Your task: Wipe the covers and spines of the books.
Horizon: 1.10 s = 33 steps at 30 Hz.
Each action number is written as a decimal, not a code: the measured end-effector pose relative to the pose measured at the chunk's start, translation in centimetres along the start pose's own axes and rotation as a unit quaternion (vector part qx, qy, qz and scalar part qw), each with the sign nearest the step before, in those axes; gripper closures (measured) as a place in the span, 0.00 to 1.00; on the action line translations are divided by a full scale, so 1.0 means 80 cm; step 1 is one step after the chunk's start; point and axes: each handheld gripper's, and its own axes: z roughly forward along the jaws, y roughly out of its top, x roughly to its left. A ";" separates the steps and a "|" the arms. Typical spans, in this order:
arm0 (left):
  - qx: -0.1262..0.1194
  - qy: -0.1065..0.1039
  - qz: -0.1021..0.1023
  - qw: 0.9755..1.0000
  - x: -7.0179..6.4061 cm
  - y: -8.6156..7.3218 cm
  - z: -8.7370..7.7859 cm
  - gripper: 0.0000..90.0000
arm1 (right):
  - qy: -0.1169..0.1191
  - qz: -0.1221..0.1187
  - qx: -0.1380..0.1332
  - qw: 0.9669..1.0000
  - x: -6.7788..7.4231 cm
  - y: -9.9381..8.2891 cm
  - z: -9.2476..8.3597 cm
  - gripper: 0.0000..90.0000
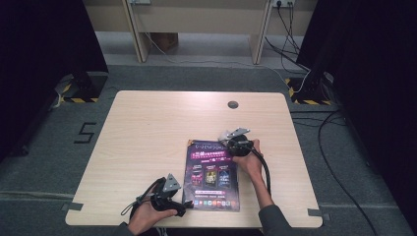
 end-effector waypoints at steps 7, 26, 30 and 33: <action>0.000 0.002 0.000 1.000 0.000 0.000 0.000 0.15 | 0.043 -0.045 -0.012 0.998 0.043 0.010 0.002 0.84; -0.001 0.001 -0.002 1.000 0.000 0.000 0.000 0.15 | 0.063 -0.055 -0.005 0.996 0.065 0.035 0.012 0.83; -0.001 -0.002 -0.004 1.000 0.001 -0.001 0.000 0.15 | 0.055 -0.047 -0.003 0.997 0.054 0.031 0.011 0.83; 0.000 -0.001 -0.003 1.000 0.001 0.000 0.000 0.15 | 0.041 -0.028 0.001 0.999 0.035 0.025 0.008 0.83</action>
